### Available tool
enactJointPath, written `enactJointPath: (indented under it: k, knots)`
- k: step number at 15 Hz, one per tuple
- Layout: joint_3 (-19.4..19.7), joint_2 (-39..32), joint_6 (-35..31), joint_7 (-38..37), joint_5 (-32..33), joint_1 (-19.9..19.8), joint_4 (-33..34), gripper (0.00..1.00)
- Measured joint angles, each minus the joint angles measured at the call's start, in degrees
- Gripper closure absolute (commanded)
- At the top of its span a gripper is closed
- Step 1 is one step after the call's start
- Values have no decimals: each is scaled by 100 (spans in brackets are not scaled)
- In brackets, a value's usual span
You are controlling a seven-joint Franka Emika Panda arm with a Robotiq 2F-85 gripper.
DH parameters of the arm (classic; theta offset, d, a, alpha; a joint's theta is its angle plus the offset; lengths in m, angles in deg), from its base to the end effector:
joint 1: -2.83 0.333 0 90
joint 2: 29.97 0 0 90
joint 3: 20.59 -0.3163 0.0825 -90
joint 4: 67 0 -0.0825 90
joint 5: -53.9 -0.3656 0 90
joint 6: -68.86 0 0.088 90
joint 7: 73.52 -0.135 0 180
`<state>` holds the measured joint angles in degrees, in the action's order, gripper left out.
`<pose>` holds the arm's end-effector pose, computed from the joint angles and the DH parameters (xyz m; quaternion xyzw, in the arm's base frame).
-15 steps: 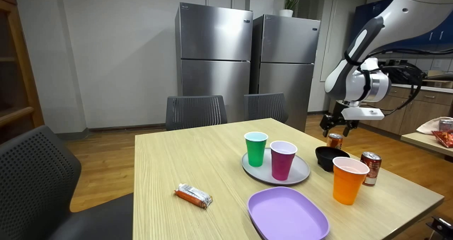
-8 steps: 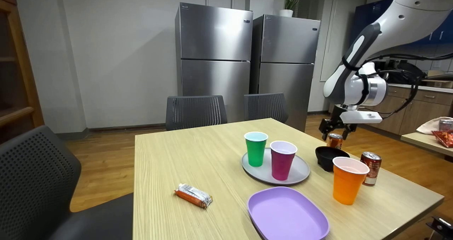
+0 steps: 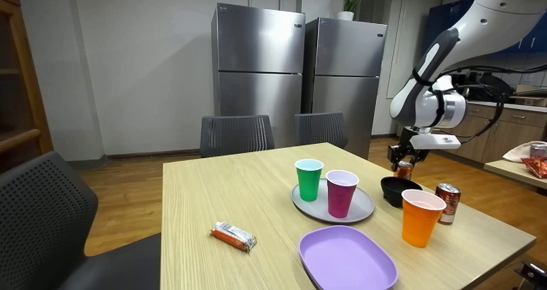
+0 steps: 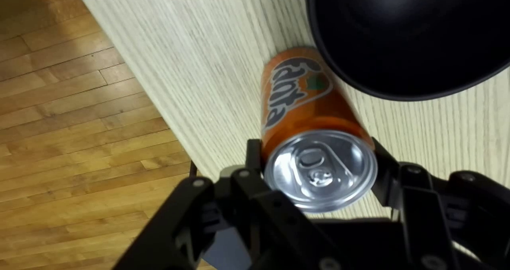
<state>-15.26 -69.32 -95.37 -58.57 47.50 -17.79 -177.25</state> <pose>0.5743 -0.2828 0.1451 0.9827 -0.1319 0.1195 0.0508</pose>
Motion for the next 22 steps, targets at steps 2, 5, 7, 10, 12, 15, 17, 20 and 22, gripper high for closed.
enactJointPath:
  k: [2, 5, 7, 10, 12, 15, 17, 20, 22]
  knots:
    - [0, 0, 0, -3, 0, 0, 0, 62]
    - [-31, 27, 0, -65, -13, -15, 0, 62]
    - [-58, 117, 0, -239, -59, -15, 1, 62]
    - [-99, 385, 11, -522, -144, -14, -6, 62]
    - [-123, 613, 22, -618, -200, -13, -28, 62]
    - [-199, 1003, 32, -621, -405, -26, -99, 62]
    - [-266, 1287, 37, -621, -563, -34, -176, 62]
    - [-465, 1716, 85, -577, -880, -65, -321, 62]
    - [-670, 2009, 143, -409, -1225, -92, -437, 62]
